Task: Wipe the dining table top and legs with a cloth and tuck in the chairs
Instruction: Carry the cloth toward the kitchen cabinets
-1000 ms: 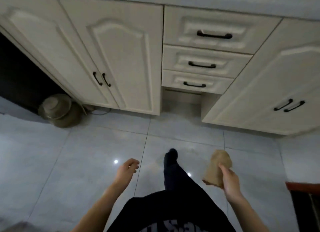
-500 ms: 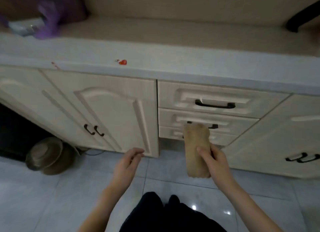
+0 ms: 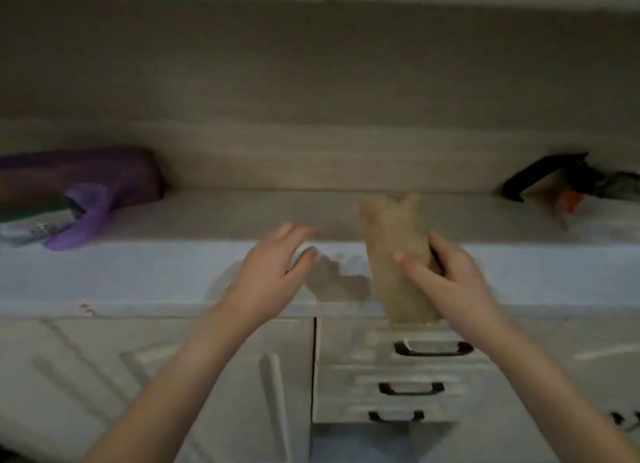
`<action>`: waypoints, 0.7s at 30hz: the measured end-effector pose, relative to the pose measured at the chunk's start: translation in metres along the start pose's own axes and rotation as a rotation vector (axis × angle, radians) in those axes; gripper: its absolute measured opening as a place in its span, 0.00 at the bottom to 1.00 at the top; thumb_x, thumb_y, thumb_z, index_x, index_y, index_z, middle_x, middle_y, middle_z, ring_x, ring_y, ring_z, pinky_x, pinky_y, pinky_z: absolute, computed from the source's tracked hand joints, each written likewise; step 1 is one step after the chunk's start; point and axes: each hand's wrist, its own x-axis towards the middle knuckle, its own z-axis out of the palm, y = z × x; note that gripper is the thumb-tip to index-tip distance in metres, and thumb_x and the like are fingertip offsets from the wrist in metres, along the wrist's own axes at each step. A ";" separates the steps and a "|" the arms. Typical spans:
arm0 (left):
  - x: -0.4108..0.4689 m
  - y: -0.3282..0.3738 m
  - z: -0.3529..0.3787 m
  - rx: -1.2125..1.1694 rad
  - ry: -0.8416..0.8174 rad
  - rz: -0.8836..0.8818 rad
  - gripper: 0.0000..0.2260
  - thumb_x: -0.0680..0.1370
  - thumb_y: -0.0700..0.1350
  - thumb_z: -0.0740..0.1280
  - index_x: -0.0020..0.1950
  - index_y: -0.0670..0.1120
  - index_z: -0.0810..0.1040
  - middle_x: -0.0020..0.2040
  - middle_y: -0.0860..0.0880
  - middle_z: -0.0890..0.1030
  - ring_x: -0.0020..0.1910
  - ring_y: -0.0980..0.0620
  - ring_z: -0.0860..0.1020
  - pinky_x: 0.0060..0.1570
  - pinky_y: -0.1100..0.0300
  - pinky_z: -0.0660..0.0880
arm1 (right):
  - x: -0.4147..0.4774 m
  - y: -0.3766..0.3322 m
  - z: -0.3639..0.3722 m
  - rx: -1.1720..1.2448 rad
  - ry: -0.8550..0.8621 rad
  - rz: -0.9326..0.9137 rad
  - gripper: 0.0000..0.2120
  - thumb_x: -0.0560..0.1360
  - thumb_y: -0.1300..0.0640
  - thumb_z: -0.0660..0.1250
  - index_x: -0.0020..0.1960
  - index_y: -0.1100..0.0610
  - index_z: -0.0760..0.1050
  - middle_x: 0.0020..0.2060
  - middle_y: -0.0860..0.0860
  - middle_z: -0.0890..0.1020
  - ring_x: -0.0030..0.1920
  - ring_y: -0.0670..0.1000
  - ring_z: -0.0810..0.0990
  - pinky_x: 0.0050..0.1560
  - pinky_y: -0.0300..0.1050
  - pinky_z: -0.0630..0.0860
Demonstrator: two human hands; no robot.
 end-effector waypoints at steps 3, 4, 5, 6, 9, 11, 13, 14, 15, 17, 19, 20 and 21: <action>0.033 -0.032 0.024 0.112 -0.147 -0.036 0.29 0.73 0.59 0.49 0.70 0.47 0.70 0.68 0.48 0.72 0.66 0.47 0.71 0.64 0.54 0.68 | 0.054 0.012 0.009 -0.151 -0.094 0.010 0.13 0.74 0.52 0.71 0.56 0.52 0.73 0.46 0.50 0.81 0.44 0.47 0.80 0.40 0.39 0.74; 0.039 -0.041 0.032 0.148 -0.186 -0.053 0.29 0.74 0.58 0.50 0.71 0.47 0.68 0.69 0.47 0.71 0.67 0.47 0.70 0.66 0.54 0.67 | 0.071 0.017 0.012 -0.188 -0.139 0.027 0.17 0.73 0.50 0.73 0.58 0.51 0.72 0.48 0.52 0.81 0.45 0.50 0.80 0.40 0.38 0.74; 0.044 -0.050 0.039 0.179 -0.214 -0.074 0.27 0.76 0.57 0.52 0.73 0.47 0.66 0.70 0.47 0.69 0.68 0.47 0.69 0.68 0.55 0.65 | 0.085 0.022 0.013 -0.220 -0.199 0.036 0.21 0.70 0.47 0.74 0.59 0.50 0.72 0.50 0.54 0.81 0.47 0.52 0.80 0.40 0.36 0.73; 0.046 -0.057 0.045 0.205 -0.228 -0.090 0.27 0.77 0.58 0.52 0.73 0.47 0.65 0.71 0.47 0.69 0.69 0.47 0.68 0.69 0.55 0.64 | 0.099 0.026 0.013 -0.259 -0.273 0.051 0.24 0.67 0.44 0.73 0.60 0.49 0.72 0.52 0.53 0.80 0.48 0.51 0.79 0.40 0.31 0.72; 0.045 -0.068 0.057 0.303 -0.231 -0.095 0.34 0.73 0.61 0.43 0.73 0.46 0.65 0.71 0.46 0.69 0.69 0.47 0.67 0.70 0.57 0.61 | 0.126 0.031 0.009 -0.442 -0.526 0.121 0.27 0.69 0.43 0.74 0.64 0.44 0.70 0.55 0.44 0.76 0.55 0.46 0.75 0.47 0.27 0.70; 0.045 -0.072 0.061 0.360 -0.225 -0.078 0.35 0.71 0.61 0.41 0.72 0.47 0.65 0.71 0.46 0.68 0.70 0.47 0.66 0.71 0.55 0.60 | 0.141 0.040 0.008 -0.591 -0.601 0.116 0.26 0.72 0.44 0.72 0.68 0.47 0.72 0.57 0.45 0.77 0.57 0.47 0.76 0.53 0.35 0.71; 0.045 -0.072 0.063 0.381 -0.214 -0.066 0.35 0.71 0.61 0.39 0.72 0.48 0.66 0.73 0.46 0.67 0.72 0.47 0.64 0.72 0.54 0.59 | 0.150 0.049 0.008 -0.664 -0.586 0.086 0.25 0.71 0.45 0.73 0.66 0.48 0.74 0.55 0.45 0.77 0.55 0.47 0.76 0.51 0.36 0.70; 0.044 -0.072 0.063 0.388 -0.214 -0.065 0.35 0.71 0.61 0.39 0.72 0.48 0.65 0.73 0.46 0.66 0.72 0.47 0.63 0.72 0.54 0.58 | 0.152 0.053 0.008 -0.673 -0.563 0.063 0.25 0.70 0.45 0.74 0.65 0.47 0.75 0.53 0.46 0.77 0.53 0.46 0.76 0.49 0.34 0.70; 0.044 -0.071 0.063 0.396 -0.215 -0.063 0.36 0.71 0.61 0.38 0.73 0.49 0.65 0.74 0.47 0.65 0.72 0.48 0.63 0.72 0.54 0.57 | 0.153 0.056 0.008 -0.666 -0.542 0.041 0.24 0.70 0.46 0.75 0.64 0.47 0.75 0.52 0.46 0.78 0.51 0.45 0.76 0.47 0.33 0.70; 0.043 -0.071 0.064 0.405 -0.212 -0.052 0.36 0.71 0.61 0.37 0.73 0.49 0.63 0.74 0.48 0.64 0.73 0.48 0.62 0.72 0.55 0.56 | 0.147 0.061 0.009 -0.639 -0.470 -0.020 0.22 0.69 0.48 0.75 0.62 0.47 0.77 0.51 0.48 0.78 0.49 0.45 0.76 0.48 0.34 0.72; 0.044 -0.071 0.063 0.389 -0.219 -0.055 0.37 0.70 0.61 0.36 0.73 0.50 0.64 0.74 0.48 0.64 0.73 0.49 0.62 0.72 0.56 0.56 | 0.132 0.069 0.008 -0.633 -0.293 -0.149 0.20 0.71 0.49 0.74 0.62 0.49 0.77 0.51 0.49 0.77 0.50 0.47 0.76 0.54 0.40 0.74; 0.045 -0.069 0.062 0.362 -0.218 -0.067 0.36 0.70 0.61 0.37 0.73 0.49 0.64 0.73 0.47 0.65 0.72 0.49 0.63 0.71 0.57 0.57 | 0.121 0.073 0.008 -0.642 -0.179 -0.233 0.19 0.73 0.48 0.72 0.62 0.51 0.77 0.52 0.50 0.77 0.52 0.48 0.76 0.56 0.42 0.73; 0.047 -0.067 0.062 0.316 -0.197 -0.080 0.35 0.72 0.61 0.39 0.72 0.49 0.65 0.72 0.47 0.67 0.71 0.48 0.64 0.70 0.57 0.59 | 0.110 0.076 0.007 -0.651 -0.077 -0.304 0.17 0.75 0.48 0.69 0.62 0.52 0.76 0.53 0.50 0.77 0.54 0.50 0.76 0.56 0.43 0.73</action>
